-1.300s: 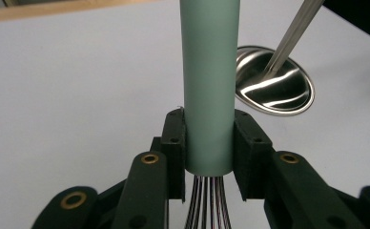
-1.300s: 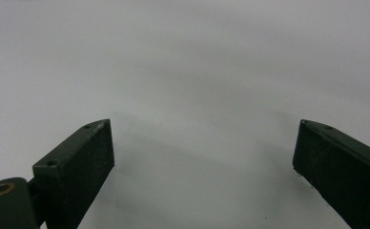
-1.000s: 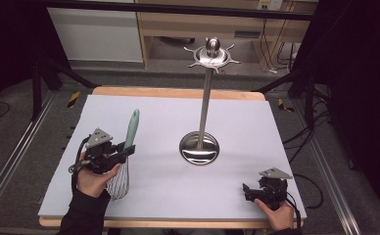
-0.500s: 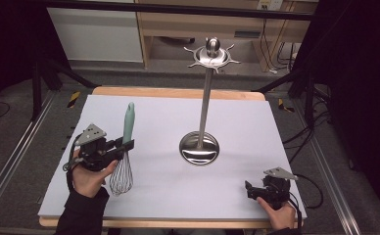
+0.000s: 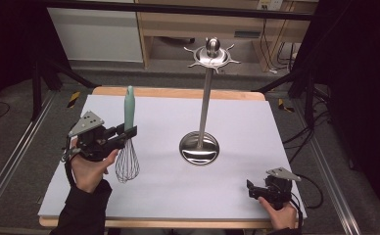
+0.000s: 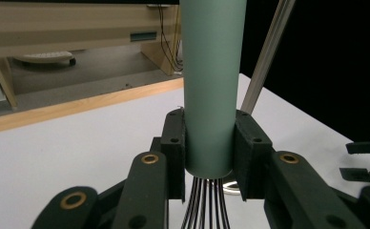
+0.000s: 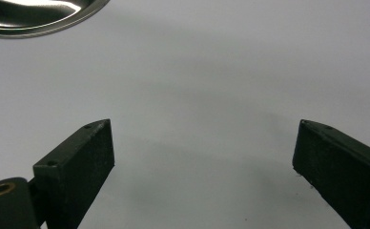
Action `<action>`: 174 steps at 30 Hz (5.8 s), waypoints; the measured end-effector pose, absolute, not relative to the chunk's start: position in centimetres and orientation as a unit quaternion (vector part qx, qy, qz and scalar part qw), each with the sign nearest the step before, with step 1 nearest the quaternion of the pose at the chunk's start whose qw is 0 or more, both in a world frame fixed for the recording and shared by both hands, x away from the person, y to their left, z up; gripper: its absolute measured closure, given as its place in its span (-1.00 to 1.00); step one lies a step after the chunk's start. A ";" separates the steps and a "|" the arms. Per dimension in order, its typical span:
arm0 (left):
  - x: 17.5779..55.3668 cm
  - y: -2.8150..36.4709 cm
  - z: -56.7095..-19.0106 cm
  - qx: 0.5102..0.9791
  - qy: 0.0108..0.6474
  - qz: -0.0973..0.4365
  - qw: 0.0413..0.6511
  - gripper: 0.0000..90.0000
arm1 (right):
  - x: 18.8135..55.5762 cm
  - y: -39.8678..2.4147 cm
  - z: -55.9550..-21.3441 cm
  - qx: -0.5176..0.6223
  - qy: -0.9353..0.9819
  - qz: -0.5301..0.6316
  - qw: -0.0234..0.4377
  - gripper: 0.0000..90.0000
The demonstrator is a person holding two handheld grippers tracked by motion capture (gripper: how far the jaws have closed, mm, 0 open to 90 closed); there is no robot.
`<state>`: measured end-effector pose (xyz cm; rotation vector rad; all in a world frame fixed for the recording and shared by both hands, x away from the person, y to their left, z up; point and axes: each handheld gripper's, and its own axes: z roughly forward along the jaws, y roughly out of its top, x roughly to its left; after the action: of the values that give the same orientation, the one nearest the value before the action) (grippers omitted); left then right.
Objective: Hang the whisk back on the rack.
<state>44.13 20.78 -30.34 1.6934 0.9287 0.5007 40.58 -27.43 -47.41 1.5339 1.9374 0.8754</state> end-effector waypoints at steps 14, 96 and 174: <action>44.8 18.6 -27.2 0.712 0.369 0.212 0.558 0.52 | 40.6 -27.5 -47.3 0.566 0.710 0.329 0.259 -0.84; 49.2 7.7 -23.8 0.771 0.333 0.208 0.501 0.52 | 40.8 -27.1 -47.0 0.557 0.713 0.338 0.258 -0.84; 48.6 12.5 -31.1 0.740 0.322 0.247 0.536 -0.25 | 41.5 -28.0 -47.5 0.577 0.707 0.325 0.249 -0.84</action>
<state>48.56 12.47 -31.07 1.7630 0.7666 0.5870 41.46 -28.03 -47.51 1.5715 1.9256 0.8846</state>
